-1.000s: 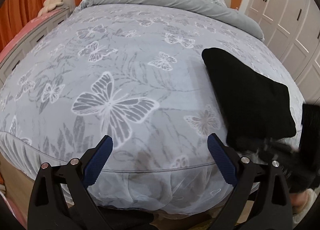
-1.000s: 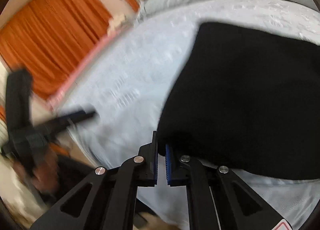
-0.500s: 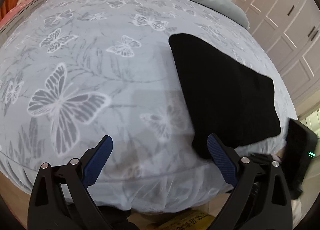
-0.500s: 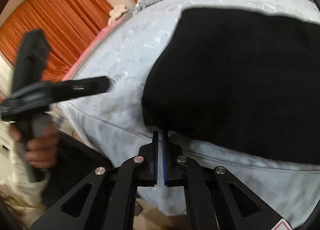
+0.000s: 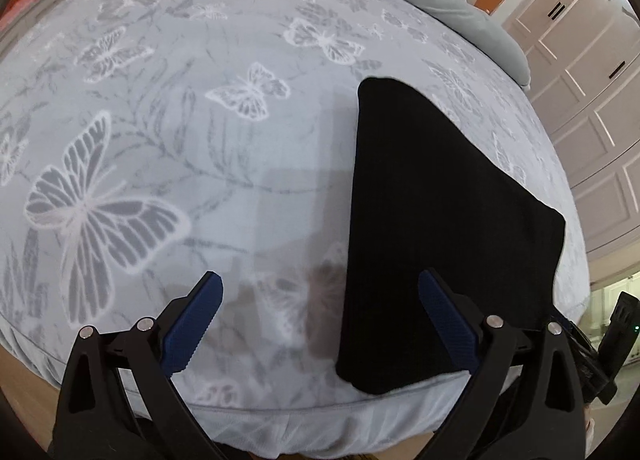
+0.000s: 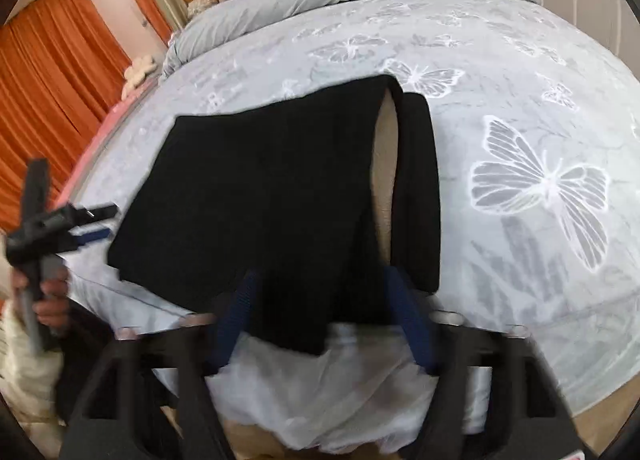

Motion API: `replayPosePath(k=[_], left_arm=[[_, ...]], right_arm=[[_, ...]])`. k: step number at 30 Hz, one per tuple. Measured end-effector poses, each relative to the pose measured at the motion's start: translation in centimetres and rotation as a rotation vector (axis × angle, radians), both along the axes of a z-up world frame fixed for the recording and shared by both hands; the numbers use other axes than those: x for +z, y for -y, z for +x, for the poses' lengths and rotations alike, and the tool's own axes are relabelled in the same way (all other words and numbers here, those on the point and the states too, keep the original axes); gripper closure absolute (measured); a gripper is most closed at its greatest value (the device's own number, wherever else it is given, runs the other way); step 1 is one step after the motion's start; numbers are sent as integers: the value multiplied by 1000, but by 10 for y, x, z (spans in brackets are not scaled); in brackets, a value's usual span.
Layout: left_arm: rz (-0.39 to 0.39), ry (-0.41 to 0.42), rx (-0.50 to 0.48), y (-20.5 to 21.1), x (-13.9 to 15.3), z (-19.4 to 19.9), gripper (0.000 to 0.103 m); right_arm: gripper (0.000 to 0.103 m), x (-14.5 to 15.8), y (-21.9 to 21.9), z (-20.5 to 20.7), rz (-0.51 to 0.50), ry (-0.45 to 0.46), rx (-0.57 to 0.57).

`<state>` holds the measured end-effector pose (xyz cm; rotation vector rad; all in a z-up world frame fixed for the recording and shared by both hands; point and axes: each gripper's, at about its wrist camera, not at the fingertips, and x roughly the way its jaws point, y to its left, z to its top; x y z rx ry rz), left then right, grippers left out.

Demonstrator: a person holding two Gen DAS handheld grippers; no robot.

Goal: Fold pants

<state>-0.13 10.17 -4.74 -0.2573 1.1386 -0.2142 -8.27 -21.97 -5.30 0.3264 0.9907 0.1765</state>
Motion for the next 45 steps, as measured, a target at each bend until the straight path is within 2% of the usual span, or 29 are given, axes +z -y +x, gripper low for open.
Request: replayPosePath(k=[1,4,5,6,7,8,10,11,12,13,17,21,22,25,26,27,28,29,30,32,33,34,35,37,38,40,41,43,45], left_arm=[[5,11,0,2,2,0,7],[18,32,-24,2,5,-5,7],[28,34,-33,2,4,-7,6],[40,25,-41,3,0,-9,6],[39,15,-42,3,-4,-9,6],[37,-3,-45,5,-7,-8,6],[55,-3,-48,6,-7,-9,6],[66,11,-40,5,-6,-10,6],[72,22,-30,3,-4,-11,6],[56,23,-25,2,-4,-11,6],[-4,18,-26,1,2,-6,6],[13,-8,-56,12,1,-5,5],[25,-36,-64,15,-6,-3,5],[13,-91,-63,24,-23,0,5],[6,-93,-61,25,-24,0,5],[-8,-100,-76,27,-24,2,7],[-32,-105,-102,28,-24,2,29],[-98,-115,-144,29,-20,2,65],[-148,-120,-159,29,-15,1,74],[-123,-60,-125,24,7,-5,68],[-51,7,-97,21,19,-10,54],[13,38,-73,20,24,-13,12],[63,63,-53,18,26,-17,5],[76,86,-77,19,30,-28,5],[74,82,-106,22,30,-32,5],[91,87,-127,31,27,-41,5],[109,91,-136,35,25,-41,5],[153,77,-141,44,15,-35,5],[142,52,-135,51,3,-29,5]], right_arm=[[98,12,6,0,11,26,5],[98,60,15,-3,-78,160,12],[97,50,23,7,-130,127,7],[96,19,33,24,-171,18,-3],[93,2,47,31,-126,-43,-14],[92,1,52,31,-71,-43,-36],[79,32,49,24,-46,59,-33],[67,45,48,19,-49,105,-33],[41,55,46,16,-43,140,-33],[30,63,44,14,-34,168,-33],[29,49,40,30,-12,83,-50],[29,7,39,27,133,-25,-44],[29,-7,35,29,128,-68,-41],[30,-24,28,39,85,-99,-53],[37,-21,27,40,78,-93,-52],[63,-16,28,40,70,-83,-49],[72,-4,32,39,105,-59,-52],[73,8,36,36,137,-29,-60],[74,23,38,31,136,16,-59],[75,31,35,30,34,40,-41],[69,26,34,32,-30,14,-33],[56,15,37,34,-88,-49,-50],[53,9,45,31,-49,-71,-77],[52,9,55,23,71,-58,-93],[50,11,55,20,87,-50,-98],[27,14,53,21,85,-32,-101],[22,12,52,25,85,-33,-100],[20,6,53,34,68,-58,-116],[19,-4,54,45,72,-104,-121]])
